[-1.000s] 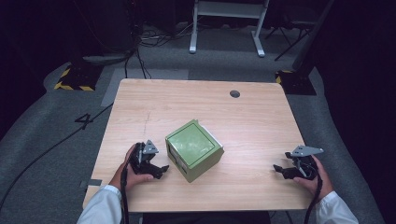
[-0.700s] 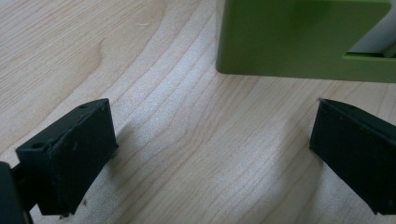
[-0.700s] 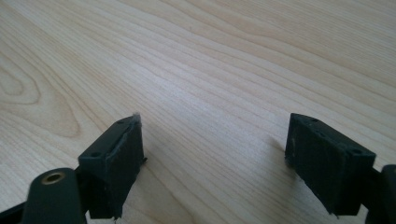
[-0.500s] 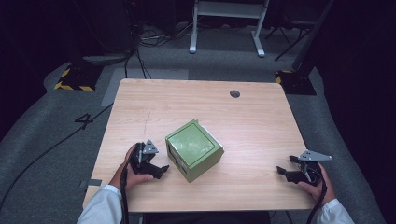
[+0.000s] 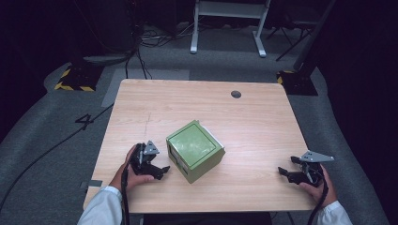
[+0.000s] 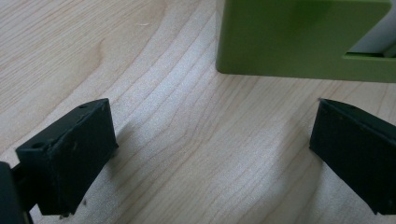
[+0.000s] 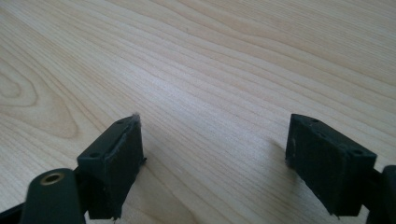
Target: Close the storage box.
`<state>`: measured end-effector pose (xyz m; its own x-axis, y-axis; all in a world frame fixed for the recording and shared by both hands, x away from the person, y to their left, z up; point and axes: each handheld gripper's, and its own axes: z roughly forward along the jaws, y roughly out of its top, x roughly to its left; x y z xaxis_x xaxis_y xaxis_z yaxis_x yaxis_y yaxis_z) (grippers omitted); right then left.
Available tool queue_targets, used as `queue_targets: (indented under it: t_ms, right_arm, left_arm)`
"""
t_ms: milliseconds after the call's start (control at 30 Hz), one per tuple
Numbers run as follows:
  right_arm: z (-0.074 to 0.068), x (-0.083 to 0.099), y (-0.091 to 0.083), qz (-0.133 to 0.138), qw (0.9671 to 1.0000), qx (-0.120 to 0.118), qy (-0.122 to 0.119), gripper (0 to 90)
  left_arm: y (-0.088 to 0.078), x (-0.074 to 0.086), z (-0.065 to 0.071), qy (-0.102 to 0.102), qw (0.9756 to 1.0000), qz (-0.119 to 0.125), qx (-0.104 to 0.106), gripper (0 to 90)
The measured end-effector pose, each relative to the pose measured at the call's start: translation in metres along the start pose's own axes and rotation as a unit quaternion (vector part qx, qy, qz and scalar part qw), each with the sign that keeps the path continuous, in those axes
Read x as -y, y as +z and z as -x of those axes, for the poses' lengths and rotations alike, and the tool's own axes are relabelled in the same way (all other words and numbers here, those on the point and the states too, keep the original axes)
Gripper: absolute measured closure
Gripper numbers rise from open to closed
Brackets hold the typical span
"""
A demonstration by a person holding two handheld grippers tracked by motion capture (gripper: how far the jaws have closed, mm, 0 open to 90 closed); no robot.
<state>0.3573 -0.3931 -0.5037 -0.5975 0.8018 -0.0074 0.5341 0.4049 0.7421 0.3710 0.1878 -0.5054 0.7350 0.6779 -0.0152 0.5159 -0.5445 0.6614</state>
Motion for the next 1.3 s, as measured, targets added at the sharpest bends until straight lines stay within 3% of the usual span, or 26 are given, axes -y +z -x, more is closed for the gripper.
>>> queue_targets:
  t_ms: [1300]
  right_arm:
    - [0.0002,0.0000,0.0001,0.000,1.0000,0.001,0.001,19.1]
  left_arm:
    - [0.0001,0.0000,-0.0003,0.000,1.0000,0.000,0.003,0.2]
